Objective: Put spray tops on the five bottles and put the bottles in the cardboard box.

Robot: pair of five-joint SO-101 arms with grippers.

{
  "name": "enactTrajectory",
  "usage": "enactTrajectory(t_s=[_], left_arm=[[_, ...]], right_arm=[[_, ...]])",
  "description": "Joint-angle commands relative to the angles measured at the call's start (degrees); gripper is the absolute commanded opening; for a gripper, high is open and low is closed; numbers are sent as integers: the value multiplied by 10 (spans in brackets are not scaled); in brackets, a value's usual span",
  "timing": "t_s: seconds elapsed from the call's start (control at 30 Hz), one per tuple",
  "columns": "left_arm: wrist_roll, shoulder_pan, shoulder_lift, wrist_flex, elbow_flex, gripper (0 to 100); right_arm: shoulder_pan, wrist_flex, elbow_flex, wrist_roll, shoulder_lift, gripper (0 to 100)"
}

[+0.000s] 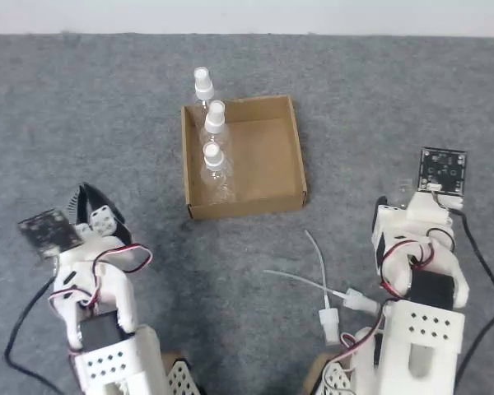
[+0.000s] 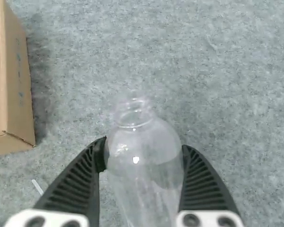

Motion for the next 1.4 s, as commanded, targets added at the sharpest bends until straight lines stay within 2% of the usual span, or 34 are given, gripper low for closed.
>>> enactTrajectory(t_s=[0.0, 0.23, 0.37, 0.57, 0.93, 1.17, 1.37], left_arm=[[-170, 7, -10, -10, -81, 12], [-169, 120, -10, 105, -175, 21], [-170, 199, -7, 166, -201, 118], [-226, 296, -4, 215, -197, 148], [-251, 454, -4, 289, -197, 148], [-273, 515, -4, 315, -184, 148], [-295, 520, 5, 311, -175, 148]], right_arm=[[15, -14, -10, -11, -23, 59], [78, -33, -9, -47, -22, 59], [89, -34, -9, -52, -22, 59], [102, -34, -9, -53, -22, 61], [102, -34, -9, -53, -22, 62], [101, -34, -9, -53, -19, 62], [99, -34, -9, -53, -18, 61]])
